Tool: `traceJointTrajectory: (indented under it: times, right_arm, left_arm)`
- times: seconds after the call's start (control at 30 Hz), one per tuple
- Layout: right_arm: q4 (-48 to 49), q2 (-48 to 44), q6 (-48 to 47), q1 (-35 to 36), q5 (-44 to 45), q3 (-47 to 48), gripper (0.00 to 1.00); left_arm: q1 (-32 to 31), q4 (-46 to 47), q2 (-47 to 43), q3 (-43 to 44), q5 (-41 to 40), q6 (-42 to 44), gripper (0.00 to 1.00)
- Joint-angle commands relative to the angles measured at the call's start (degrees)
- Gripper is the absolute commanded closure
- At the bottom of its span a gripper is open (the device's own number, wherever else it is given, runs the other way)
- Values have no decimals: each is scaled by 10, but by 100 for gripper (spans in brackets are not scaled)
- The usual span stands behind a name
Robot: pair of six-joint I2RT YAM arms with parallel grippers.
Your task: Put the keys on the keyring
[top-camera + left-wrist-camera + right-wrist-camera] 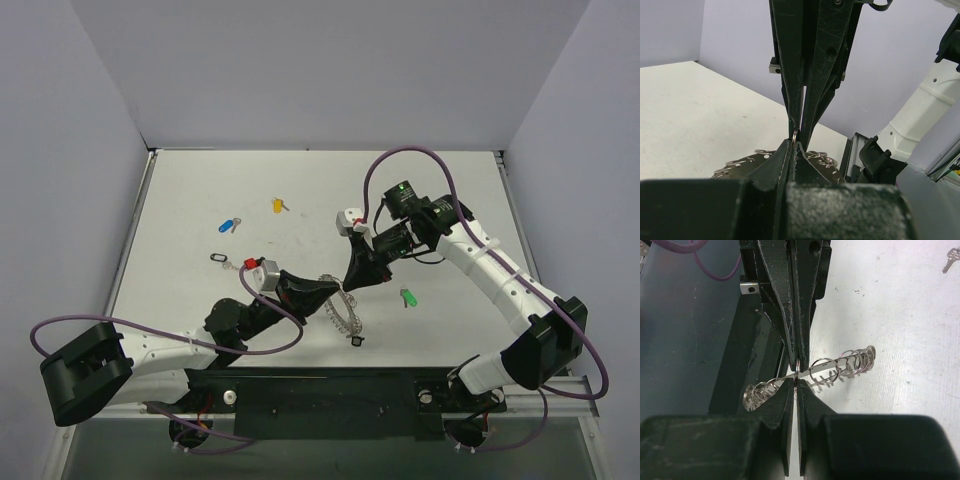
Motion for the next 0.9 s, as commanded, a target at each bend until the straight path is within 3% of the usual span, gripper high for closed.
traceJointTrajectory:
  times: [0.0,0.2,0.4,0.47,0.57,0.7,0.87]
  right_arm:
    - [-33,-5,-6,7,-21,21,100]
    - [-29,0,75,6,37,44,100]
    - [-30,-6,85,6,58,39,100]
    - [-30,-5,89,7,72,38,100]
    - [-30,4,103,9,103,44,100]
    - [-48,10,105,18,150,55,100]
    - [-156,49,69,40,216,112,100]
  left_arm:
    - [3,106,-1,10,-18,-5,100]
    - [5,70,-1,9,-19,-14,100]
    - [5,28,-9,1,-26,-28,99]
    - [6,2,-15,2,-28,-32,93]
    - [9,-31,-26,2,-27,-31,74]
    - [12,-104,-59,1,-25,-20,62]
    - [12,-221,-151,2,-19,30,52]
